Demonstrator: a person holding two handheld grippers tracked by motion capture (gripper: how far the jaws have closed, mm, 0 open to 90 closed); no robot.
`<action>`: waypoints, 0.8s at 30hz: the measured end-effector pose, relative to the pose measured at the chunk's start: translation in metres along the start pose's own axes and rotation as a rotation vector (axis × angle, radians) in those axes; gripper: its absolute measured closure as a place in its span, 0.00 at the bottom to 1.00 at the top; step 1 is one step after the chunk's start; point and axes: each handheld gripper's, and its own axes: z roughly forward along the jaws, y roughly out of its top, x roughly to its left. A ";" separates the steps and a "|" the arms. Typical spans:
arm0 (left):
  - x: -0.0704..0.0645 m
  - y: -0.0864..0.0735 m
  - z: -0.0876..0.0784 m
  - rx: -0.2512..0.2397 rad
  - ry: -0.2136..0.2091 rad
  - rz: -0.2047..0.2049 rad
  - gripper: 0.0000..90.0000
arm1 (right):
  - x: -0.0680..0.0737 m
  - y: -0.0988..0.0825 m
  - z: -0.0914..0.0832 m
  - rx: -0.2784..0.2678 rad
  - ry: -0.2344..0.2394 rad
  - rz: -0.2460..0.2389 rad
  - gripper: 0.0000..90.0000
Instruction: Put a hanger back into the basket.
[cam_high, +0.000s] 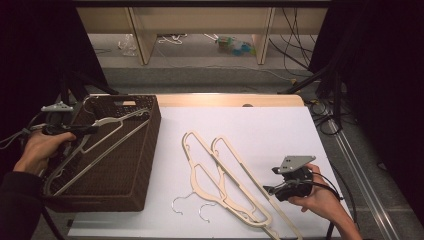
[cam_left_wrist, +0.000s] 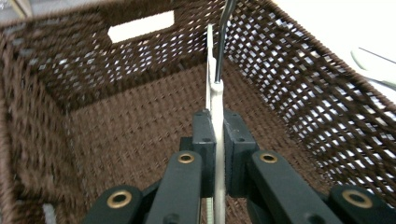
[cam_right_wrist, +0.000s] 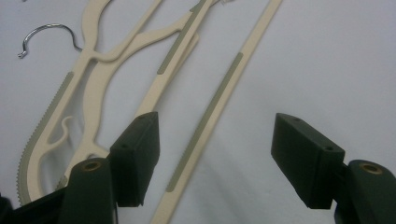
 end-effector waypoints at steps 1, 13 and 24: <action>0.004 -0.003 0.001 0.026 0.012 -0.004 0.94 | 0.000 0.000 0.000 0.001 0.001 0.001 0.37; 0.018 -0.018 0.005 0.125 0.082 -0.028 0.89 | 0.001 0.000 0.000 0.015 0.015 0.001 0.37; 0.025 -0.027 0.011 0.104 0.183 -0.113 0.73 | 0.001 0.000 0.002 0.007 0.009 0.003 0.37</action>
